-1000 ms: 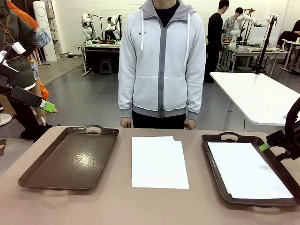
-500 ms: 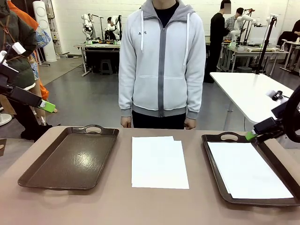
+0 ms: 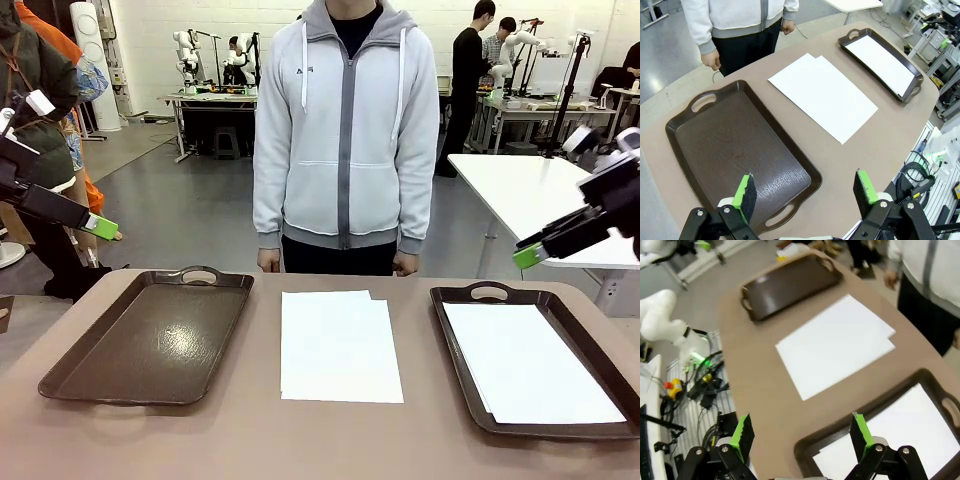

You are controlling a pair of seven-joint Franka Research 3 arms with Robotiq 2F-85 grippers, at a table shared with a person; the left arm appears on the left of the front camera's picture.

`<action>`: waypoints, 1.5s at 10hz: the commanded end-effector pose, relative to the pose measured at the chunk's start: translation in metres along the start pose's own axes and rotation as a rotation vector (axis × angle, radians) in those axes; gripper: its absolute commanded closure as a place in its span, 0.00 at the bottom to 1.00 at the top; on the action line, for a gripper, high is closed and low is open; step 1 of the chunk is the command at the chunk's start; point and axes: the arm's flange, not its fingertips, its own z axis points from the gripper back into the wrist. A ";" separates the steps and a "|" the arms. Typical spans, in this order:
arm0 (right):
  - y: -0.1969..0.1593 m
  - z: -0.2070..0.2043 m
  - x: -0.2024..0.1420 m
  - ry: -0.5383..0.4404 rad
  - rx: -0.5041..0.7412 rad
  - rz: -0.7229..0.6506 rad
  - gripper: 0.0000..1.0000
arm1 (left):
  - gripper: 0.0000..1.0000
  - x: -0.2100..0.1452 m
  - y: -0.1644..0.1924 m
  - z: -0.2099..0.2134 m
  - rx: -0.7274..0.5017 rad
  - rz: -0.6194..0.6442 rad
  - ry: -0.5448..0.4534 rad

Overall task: Sort the A4 documents.
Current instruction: Receive the A4 Paper.

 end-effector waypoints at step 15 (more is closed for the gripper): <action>0.011 -0.018 -0.014 0.116 -0.037 0.034 0.00 | 0.00 0.000 0.001 0.000 -0.012 -0.005 -0.005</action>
